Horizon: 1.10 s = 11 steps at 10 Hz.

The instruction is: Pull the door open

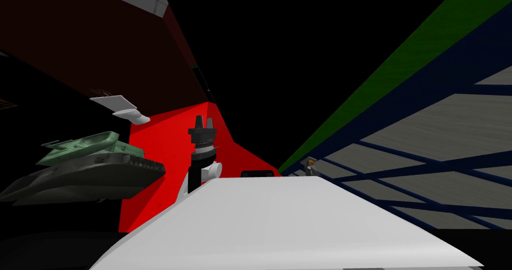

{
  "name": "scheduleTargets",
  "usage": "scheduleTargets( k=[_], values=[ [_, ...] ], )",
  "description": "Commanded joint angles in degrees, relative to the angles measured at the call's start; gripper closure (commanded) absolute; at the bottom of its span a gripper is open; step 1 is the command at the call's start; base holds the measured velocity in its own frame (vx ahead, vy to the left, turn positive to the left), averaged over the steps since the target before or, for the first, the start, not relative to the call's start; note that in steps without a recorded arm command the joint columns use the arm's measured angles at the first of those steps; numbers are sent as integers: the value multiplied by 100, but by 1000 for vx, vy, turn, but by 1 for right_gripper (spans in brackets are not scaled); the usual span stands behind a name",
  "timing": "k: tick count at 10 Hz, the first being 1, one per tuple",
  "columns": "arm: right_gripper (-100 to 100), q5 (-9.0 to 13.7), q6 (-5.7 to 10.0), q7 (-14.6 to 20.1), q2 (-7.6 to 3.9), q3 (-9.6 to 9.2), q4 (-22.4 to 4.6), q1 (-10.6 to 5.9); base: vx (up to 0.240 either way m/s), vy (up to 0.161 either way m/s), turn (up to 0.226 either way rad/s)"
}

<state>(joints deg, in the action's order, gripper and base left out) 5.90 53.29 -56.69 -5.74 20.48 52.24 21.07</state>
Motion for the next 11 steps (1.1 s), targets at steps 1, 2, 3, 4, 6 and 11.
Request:
scheduleTargets(
  k=[1,2,3,4,6,11],
  values=[
    [100,55,9,286,-13,-69,-53,-38,-42,2,9],
    [100,91,5,447,-28,-102,-71,-63,-43,5,5],
    [100,127,2,607,-43,-136,-90,-89,-39,3,3],
    [100,127,2,643,-43,-136,-90,-89,-27,1,2],
    [100,209,-6,993,-78,-211,-132,-148,-29,-2,5],
    [100,333,-18,1644,-130,-325,-195,-236,-28,4,4]
  ],
)
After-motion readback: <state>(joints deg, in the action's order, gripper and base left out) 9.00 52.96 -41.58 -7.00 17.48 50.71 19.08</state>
